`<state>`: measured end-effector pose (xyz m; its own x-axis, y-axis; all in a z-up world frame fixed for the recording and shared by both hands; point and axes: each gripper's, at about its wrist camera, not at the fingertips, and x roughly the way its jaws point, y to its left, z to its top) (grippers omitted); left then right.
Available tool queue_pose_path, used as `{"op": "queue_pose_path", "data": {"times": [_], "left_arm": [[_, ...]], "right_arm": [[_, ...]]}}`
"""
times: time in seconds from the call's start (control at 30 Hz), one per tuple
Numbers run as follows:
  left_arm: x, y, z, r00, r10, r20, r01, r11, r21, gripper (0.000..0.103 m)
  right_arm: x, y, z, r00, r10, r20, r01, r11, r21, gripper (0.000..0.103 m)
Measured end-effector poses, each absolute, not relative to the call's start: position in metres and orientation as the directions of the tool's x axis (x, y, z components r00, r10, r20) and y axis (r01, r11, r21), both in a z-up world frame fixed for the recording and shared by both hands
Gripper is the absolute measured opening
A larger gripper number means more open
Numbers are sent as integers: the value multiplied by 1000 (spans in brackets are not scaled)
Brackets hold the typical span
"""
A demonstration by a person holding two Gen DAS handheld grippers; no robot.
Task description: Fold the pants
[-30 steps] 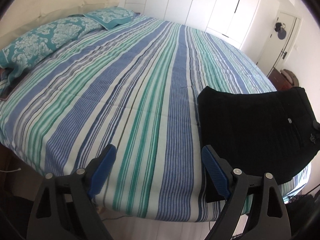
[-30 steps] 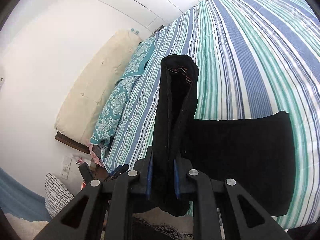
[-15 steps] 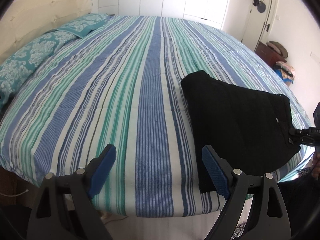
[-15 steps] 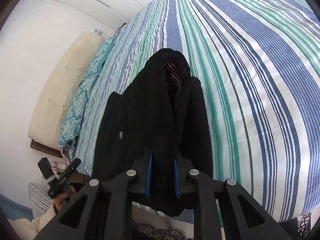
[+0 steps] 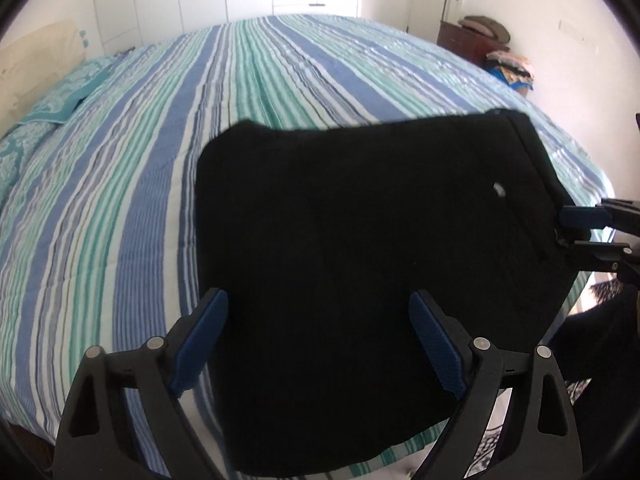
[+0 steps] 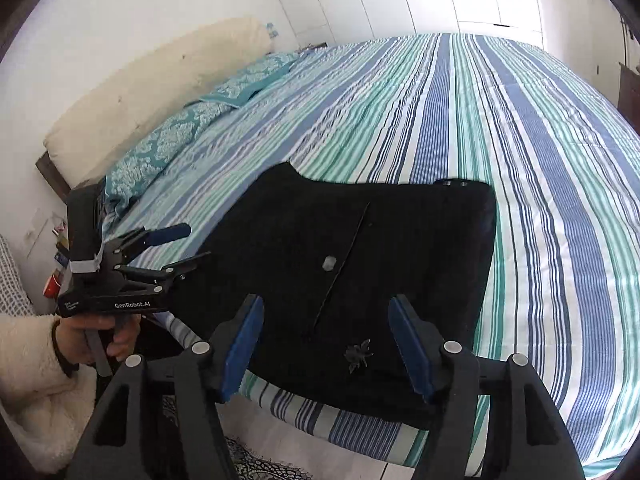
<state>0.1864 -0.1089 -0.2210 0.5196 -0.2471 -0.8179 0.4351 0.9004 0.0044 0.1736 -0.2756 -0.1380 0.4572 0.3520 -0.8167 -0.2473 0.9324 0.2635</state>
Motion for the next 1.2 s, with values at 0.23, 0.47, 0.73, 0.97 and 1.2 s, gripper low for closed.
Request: {"op": "queue_pose_path", "data": {"times": [0.23,0.47,0.73,0.97,1.2], "left_arm": [[209,-81,-179,512,-340,-789,411,903,-123,95],[324,-109,-193,488,-268,-831,323,940,-114,95],[343,-66,-234,422,-245,-873,125,969,-212,97],[268,-67,-188,478,-198,-856,220,970,-102,97],[214,-81,-172,529,-99,-843,260,964,50,97]], "right_arm": [[160,-285,-136,473,340,-813,-220,939,265,54],[237,-268,-120,512,371,-775,-311,921,235,55],[248,-317,-178,504,367,-782,-134,928,349,48],[198,-297,-135,569,303,-764,-168,953,253,52],[148,-265,-150,525,229,-820,-149,973,176,58]]}}
